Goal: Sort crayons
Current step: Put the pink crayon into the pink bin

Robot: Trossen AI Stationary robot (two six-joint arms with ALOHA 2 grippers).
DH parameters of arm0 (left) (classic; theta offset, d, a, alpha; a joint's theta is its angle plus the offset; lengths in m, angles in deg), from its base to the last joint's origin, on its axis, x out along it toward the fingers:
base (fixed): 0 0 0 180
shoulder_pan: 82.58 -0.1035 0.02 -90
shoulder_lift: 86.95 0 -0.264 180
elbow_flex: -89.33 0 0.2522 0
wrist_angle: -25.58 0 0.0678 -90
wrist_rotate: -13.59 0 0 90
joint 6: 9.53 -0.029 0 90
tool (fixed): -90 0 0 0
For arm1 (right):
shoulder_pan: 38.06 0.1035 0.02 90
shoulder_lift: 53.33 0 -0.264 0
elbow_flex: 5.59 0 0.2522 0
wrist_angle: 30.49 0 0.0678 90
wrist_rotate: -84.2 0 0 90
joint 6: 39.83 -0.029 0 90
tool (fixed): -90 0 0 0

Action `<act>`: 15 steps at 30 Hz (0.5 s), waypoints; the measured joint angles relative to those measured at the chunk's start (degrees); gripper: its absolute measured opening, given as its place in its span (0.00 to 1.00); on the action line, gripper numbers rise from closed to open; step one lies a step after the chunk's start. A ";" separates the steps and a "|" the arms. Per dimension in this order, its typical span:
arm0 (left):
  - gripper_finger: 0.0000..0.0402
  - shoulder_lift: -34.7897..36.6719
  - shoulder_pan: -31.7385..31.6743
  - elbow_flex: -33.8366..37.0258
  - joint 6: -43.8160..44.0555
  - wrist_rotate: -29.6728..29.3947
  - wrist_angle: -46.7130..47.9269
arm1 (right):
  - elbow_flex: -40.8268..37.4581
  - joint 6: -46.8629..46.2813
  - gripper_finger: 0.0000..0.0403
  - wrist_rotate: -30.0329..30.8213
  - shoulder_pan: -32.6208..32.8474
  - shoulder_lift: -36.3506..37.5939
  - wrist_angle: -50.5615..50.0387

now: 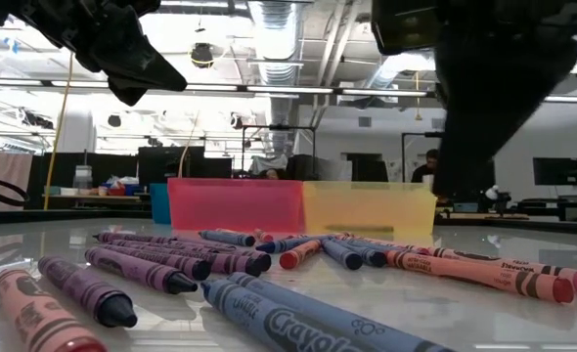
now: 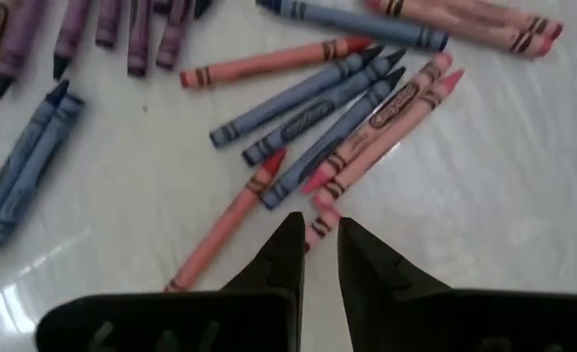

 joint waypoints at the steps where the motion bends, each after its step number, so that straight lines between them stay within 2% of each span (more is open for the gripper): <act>1: 0.00 0.00 0.01 0.00 -0.21 -0.15 0.00 | 0.00 -0.05 0.15 -0.04 -0.12 0.00 0.29; 9: 0.00 0.00 0.00 0.00 -0.24 -0.69 0.00 | 0.00 4.13 0.15 -1.34 -1.56 0.00 1.09; 12: 0.00 0.00 0.01 0.00 -0.24 -0.75 0.00 | 0.00 3.90 0.15 -2.12 -2.44 0.00 1.22; 15: 0.00 0.00 0.01 0.00 -0.24 -0.75 0.00 | 0.00 -0.13 0.15 -2.92 -2.64 0.00 1.31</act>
